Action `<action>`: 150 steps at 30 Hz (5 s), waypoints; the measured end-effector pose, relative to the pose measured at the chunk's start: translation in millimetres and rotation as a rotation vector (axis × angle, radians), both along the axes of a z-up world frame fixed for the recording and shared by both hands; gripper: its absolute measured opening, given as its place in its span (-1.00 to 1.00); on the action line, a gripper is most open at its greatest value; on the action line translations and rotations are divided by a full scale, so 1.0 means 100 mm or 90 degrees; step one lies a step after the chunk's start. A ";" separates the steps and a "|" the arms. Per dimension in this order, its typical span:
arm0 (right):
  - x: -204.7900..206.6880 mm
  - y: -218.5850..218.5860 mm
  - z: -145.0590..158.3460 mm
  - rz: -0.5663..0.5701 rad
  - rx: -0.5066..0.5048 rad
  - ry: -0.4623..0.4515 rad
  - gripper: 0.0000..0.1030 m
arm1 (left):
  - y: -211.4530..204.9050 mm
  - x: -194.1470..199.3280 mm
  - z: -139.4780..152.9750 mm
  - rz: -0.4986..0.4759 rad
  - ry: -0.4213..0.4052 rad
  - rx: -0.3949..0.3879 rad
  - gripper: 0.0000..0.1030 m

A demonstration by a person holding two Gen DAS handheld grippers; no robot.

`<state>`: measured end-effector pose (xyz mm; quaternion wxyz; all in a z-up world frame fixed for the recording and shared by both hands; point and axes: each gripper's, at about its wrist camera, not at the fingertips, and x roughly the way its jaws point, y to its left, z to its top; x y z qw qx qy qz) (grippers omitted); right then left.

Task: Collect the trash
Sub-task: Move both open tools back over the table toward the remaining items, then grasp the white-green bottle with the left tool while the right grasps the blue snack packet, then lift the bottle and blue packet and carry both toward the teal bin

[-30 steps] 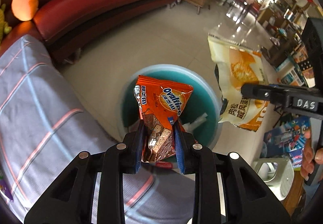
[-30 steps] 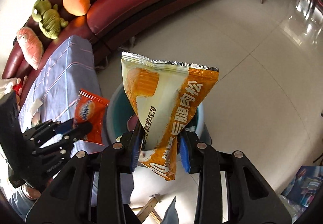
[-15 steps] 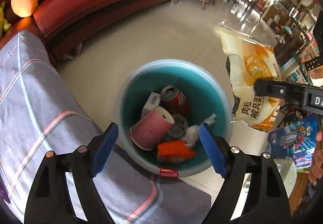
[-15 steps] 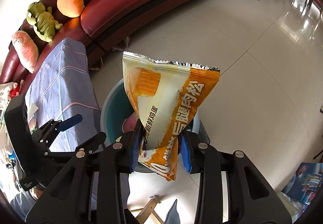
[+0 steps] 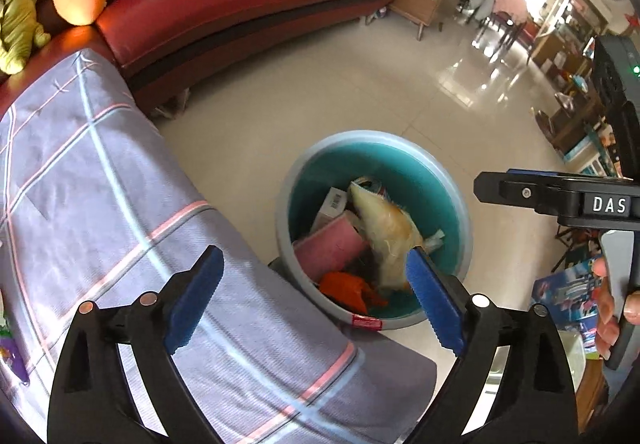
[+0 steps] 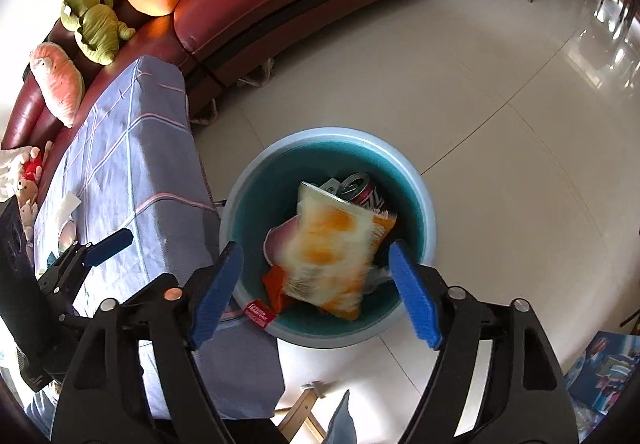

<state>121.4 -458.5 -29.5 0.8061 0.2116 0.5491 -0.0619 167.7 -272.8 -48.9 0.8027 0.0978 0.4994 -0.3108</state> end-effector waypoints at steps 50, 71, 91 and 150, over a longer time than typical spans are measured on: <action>0.72 3.10 0.38 0.293 -0.059 0.010 0.64 | 3.50 -0.14 0.48 0.299 -0.063 0.011 0.82; 1.17 5.15 0.29 0.481 -0.035 0.036 0.64 | 5.20 -0.07 0.15 0.452 0.004 0.034 0.34; 1.50 6.15 -0.15 0.549 -0.010 0.081 0.38 | 5.59 -0.16 -0.02 0.500 0.018 0.018 -0.01; 0.66 3.70 0.10 0.373 0.105 -0.020 -0.65 | 3.52 -0.49 0.43 0.323 -0.049 0.023 -0.01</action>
